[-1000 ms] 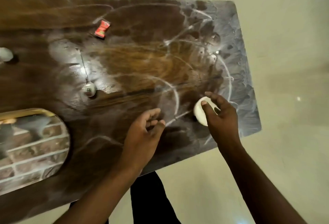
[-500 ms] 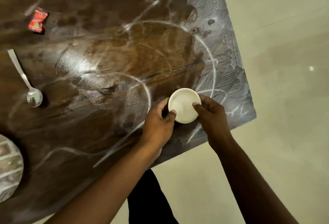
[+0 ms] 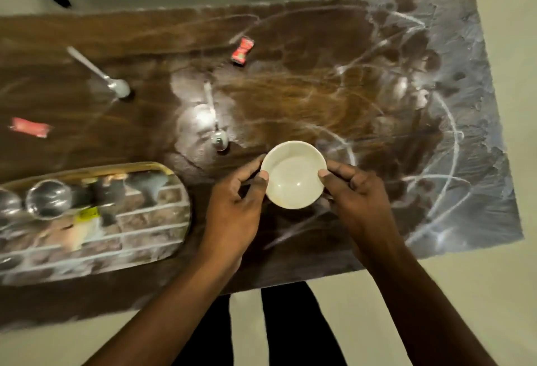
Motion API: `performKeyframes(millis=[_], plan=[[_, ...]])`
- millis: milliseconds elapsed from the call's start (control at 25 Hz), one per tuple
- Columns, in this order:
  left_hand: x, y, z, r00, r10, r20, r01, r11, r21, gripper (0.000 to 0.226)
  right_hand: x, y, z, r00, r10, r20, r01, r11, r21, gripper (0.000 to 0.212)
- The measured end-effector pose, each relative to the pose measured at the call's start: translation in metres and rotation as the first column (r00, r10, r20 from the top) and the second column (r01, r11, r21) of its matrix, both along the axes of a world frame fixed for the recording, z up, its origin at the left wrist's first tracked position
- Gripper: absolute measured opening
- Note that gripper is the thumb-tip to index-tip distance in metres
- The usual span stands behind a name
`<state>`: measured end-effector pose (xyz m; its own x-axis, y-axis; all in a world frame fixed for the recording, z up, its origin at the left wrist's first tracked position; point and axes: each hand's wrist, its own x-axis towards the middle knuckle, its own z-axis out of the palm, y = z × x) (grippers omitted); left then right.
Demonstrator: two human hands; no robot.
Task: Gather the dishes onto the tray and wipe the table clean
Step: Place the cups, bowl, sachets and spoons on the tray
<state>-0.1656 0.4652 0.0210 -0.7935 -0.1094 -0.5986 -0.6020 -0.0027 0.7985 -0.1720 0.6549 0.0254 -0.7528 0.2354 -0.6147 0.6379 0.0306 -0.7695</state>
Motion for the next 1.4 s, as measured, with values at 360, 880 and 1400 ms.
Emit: performKeyframes(millis=[360, 880, 1400], plan=[[0.118, -0.23, 0.015, 0.886, 0.461, 0.047, -0.454, 0.884, -0.111, 0.024, 0.055, -0.24, -0.009, 0.944, 0.325, 0.048, -0.304, 0.919, -0.252, 0.025], [0.157, -0.347, -0.032, 0.842, 0.54, 0.003, -0.514, 0.804, -0.298, 0.022, 0.091, -0.371, -0.05, 0.899, 0.433, 0.071, -0.416, 0.892, -0.173, 0.028], [0.145, -0.359, -0.053, 0.891, 0.454, -0.007, -0.43, 0.84, -0.332, 0.025, 0.087, -0.376, -0.068, 0.908, 0.408, 0.101, -0.394, 0.91, -0.13, 0.025]])
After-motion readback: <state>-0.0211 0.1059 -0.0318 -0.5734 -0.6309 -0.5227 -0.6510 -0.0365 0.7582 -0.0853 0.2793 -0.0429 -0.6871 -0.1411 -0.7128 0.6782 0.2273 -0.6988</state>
